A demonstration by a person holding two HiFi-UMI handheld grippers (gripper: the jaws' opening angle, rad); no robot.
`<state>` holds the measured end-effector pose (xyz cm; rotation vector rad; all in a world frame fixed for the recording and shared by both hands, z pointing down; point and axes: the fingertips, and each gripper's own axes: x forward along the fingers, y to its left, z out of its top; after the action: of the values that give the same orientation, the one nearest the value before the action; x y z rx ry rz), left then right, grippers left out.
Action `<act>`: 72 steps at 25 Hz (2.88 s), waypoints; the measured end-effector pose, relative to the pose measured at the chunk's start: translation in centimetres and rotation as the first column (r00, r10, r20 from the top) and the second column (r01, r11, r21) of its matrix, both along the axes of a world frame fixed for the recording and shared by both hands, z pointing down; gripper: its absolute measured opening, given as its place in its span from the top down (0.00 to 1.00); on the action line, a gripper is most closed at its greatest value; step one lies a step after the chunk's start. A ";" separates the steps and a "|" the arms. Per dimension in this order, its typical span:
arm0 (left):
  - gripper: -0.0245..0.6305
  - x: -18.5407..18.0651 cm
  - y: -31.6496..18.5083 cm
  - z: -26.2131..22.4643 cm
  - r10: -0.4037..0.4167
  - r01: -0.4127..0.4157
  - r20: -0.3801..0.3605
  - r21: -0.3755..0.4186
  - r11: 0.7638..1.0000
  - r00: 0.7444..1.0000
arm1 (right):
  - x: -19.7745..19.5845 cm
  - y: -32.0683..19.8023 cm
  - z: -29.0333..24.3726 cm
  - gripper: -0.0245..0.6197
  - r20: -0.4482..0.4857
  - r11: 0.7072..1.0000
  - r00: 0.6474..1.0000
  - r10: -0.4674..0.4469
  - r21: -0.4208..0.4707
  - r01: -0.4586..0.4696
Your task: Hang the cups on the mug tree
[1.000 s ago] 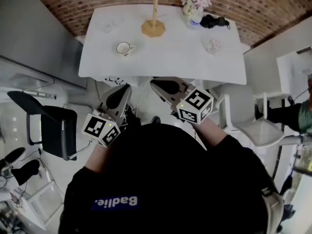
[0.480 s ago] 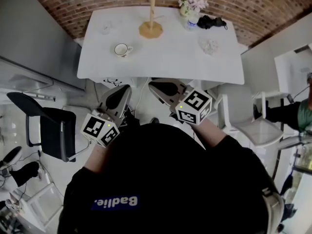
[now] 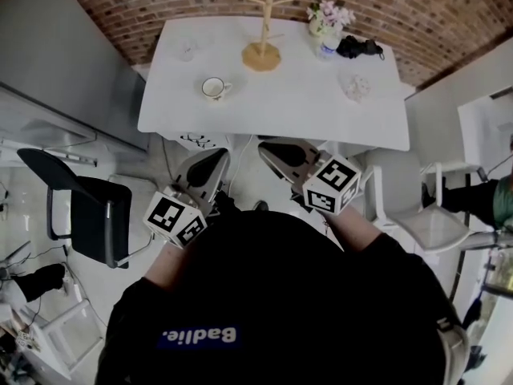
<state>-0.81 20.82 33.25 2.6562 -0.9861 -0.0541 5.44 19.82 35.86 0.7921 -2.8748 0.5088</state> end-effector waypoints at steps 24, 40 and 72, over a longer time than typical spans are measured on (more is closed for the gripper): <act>0.96 -9.8 -17.3 1.1 0.097 -0.097 -0.002 0.007 0.995 0.995 | -10.1 -17.5 3.7 0.91 -0.191 1.000 0.981 0.030 -0.004 -0.031; 0.96 -15.6 -22.3 3.8 0.104 -0.104 -0.008 -0.049 0.993 0.995 | -13.3 -22.1 12.8 0.83 -0.537 0.999 0.843 -0.037 0.006 0.047; 0.96 -19.0 -23.5 6.4 -0.015 0.019 0.044 -0.090 0.996 0.999 | -13.8 -23.8 29.5 0.81 -0.936 0.743 0.012 -0.351 -0.271 0.612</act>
<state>-19.81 -2.65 39.69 2.5769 -1.0009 0.0432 -8.37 -4.01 65.40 -0.0723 -1.6763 -0.3705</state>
